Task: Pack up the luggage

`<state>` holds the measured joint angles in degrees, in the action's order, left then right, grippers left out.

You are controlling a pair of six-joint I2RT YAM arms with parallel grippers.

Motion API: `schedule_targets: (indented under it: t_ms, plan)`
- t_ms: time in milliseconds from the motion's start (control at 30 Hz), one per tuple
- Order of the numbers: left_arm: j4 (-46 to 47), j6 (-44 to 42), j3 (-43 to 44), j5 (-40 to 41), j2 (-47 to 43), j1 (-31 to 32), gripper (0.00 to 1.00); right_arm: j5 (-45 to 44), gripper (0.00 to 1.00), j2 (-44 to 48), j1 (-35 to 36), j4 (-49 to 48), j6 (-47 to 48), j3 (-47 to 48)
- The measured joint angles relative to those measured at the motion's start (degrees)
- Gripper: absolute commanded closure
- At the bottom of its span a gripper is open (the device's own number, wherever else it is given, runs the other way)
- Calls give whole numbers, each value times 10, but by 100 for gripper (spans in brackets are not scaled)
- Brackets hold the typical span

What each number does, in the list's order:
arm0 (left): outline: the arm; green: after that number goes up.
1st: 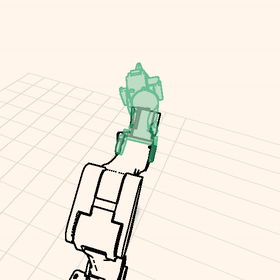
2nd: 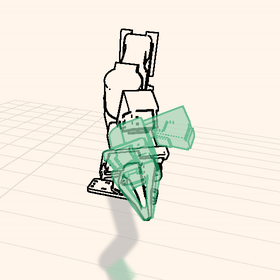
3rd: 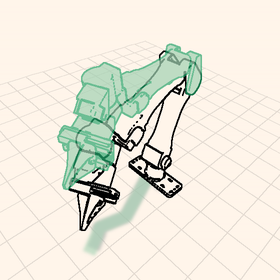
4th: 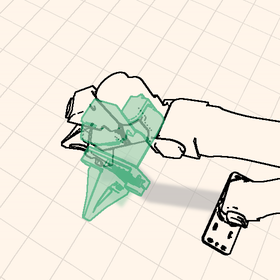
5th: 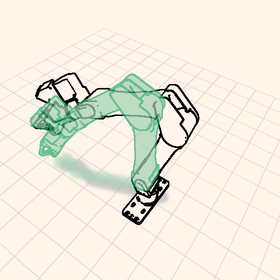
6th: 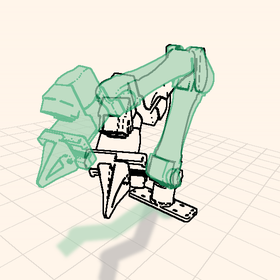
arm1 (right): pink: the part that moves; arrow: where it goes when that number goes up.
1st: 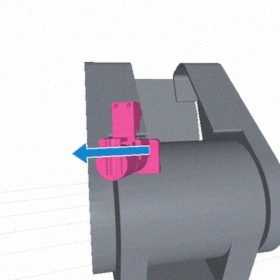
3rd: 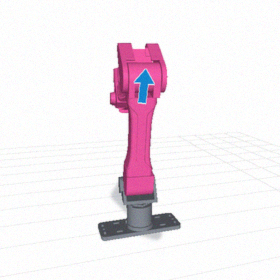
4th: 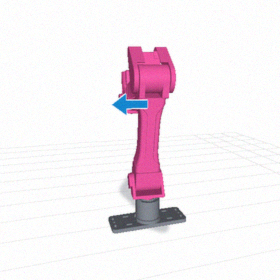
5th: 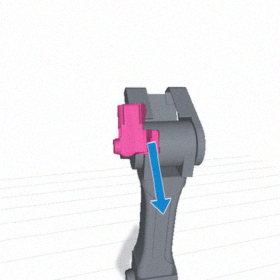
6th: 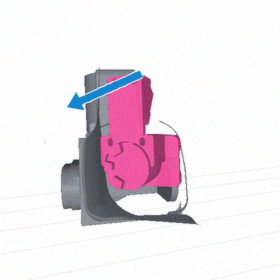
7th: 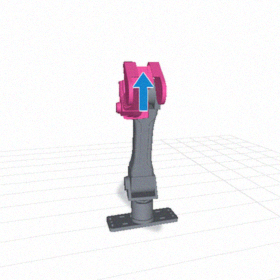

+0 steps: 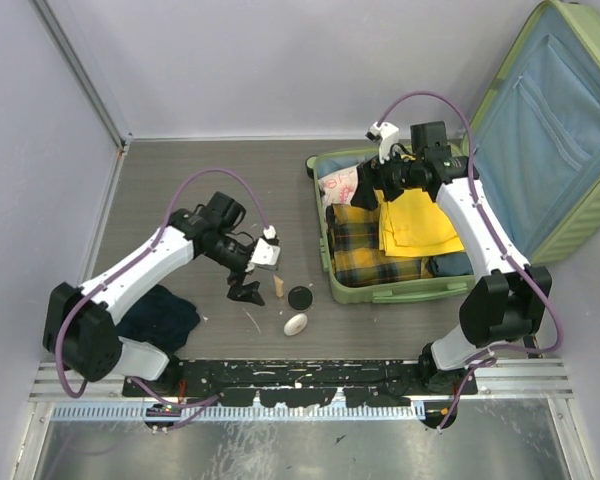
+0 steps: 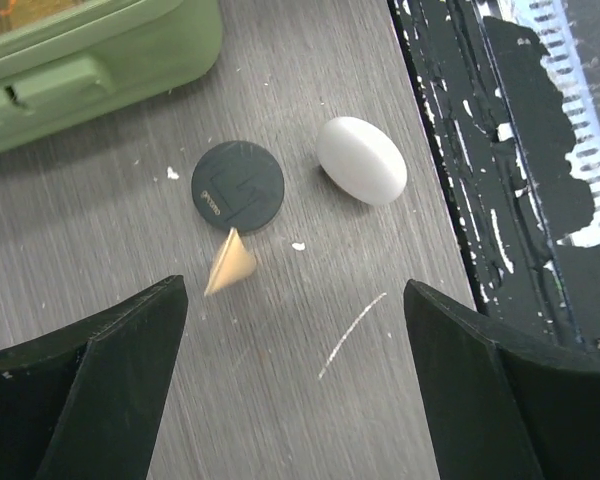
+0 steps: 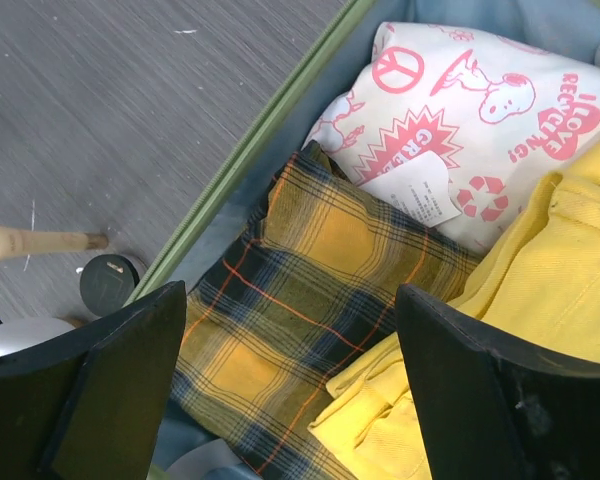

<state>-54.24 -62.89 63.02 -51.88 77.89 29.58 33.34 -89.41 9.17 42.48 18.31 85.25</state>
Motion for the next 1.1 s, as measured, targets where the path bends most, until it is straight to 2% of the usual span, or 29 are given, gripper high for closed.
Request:
schedule_targets:
  t_ms: [33, 267, 400, 500, 567, 633, 700, 967, 1100]
  plan:
    - [5, -11, 0, 0, 12, 8, 12, 1, 11, 5, 0, 0, 0, -1]
    - [19, -57, 19, 3, 89, 34, 34, 5, 11, 50, -3, -10, -8, -26]
    - [17, -77, 42, 7, 117, 42, 53, 5, 11, 69, -10, -14, -12, -51]
    - [13, -82, 57, 9, 129, 44, 72, 5, 11, 80, -15, -17, -17, -68]
    - [8, -80, 66, 13, 133, 45, 88, 5, 11, 86, -19, -17, -19, -78]
    - [0, -81, 71, 21, 134, 45, 96, 4, 11, 91, -21, -17, -20, -84]
    - [-12, -81, 74, 26, 135, 45, 100, 4, 11, 95, -23, -17, -22, -86]
    - [-88, -69, 120, 35, 137, 45, 100, 4, 11, 111, -23, -21, -27, -99]
    - [-104, 1, 195, 34, 139, 42, 100, 5, 11, 113, -28, -27, -37, -110]
